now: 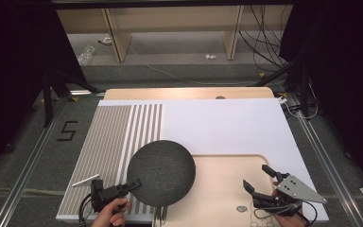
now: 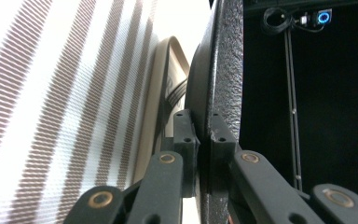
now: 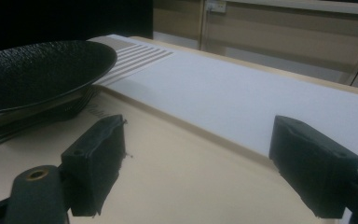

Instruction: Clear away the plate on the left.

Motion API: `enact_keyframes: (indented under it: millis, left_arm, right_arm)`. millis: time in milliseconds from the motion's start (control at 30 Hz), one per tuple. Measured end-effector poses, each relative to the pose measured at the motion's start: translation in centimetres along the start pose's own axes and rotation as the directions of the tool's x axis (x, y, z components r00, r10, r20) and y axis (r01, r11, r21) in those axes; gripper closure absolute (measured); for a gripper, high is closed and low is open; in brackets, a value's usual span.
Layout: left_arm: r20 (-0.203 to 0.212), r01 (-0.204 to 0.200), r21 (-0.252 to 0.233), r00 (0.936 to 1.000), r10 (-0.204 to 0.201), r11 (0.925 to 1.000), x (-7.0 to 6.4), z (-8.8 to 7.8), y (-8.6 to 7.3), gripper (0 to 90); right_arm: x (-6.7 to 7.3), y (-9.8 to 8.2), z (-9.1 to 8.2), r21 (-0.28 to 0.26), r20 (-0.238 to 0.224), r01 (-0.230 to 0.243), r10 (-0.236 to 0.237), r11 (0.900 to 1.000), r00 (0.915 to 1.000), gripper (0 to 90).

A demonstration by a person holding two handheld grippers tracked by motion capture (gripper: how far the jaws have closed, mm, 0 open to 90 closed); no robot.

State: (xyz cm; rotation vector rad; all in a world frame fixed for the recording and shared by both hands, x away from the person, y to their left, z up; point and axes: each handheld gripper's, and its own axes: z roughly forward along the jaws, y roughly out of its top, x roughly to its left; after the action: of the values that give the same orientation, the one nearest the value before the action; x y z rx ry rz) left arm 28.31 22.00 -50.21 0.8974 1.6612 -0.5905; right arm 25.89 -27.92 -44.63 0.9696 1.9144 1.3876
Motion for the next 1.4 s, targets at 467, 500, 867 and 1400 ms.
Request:
enact_keyframes:
  millis: [467,500,867,1400]
  left_arm:
    - [0.024,-0.020,0.083,0.9996,0.018,0.9963,-1.1,2.6,-1.4,85.2]
    - [0.022,-0.027,0.096,0.9994,0.025,0.9950,-1.1,2.7,-1.5,85.2]
    - [0.012,-0.056,0.170,0.9984,0.055,0.9838,-1.9,5.1,-2.7,85.1]
    - [-0.008,-0.078,0.262,0.9965,0.083,0.9618,-2.1,8.0,-4.3,85.1]
  right_arm:
    - [-0.1,0.0,0.0,-0.003,0.001,-0.005,0.005,1.000,1.0000,19.1]
    - [-0.1,0.0,0.0,-0.003,0.001,-0.006,0.006,1.000,1.0000,19.1]
    - [-0.1,0.0,0.0,-0.005,0.003,-0.007,0.007,1.000,1.0000,19.1]
    - [-0.1,0.0,-0.1,-0.006,0.003,-0.007,0.007,1.000,1.0000,19.1]
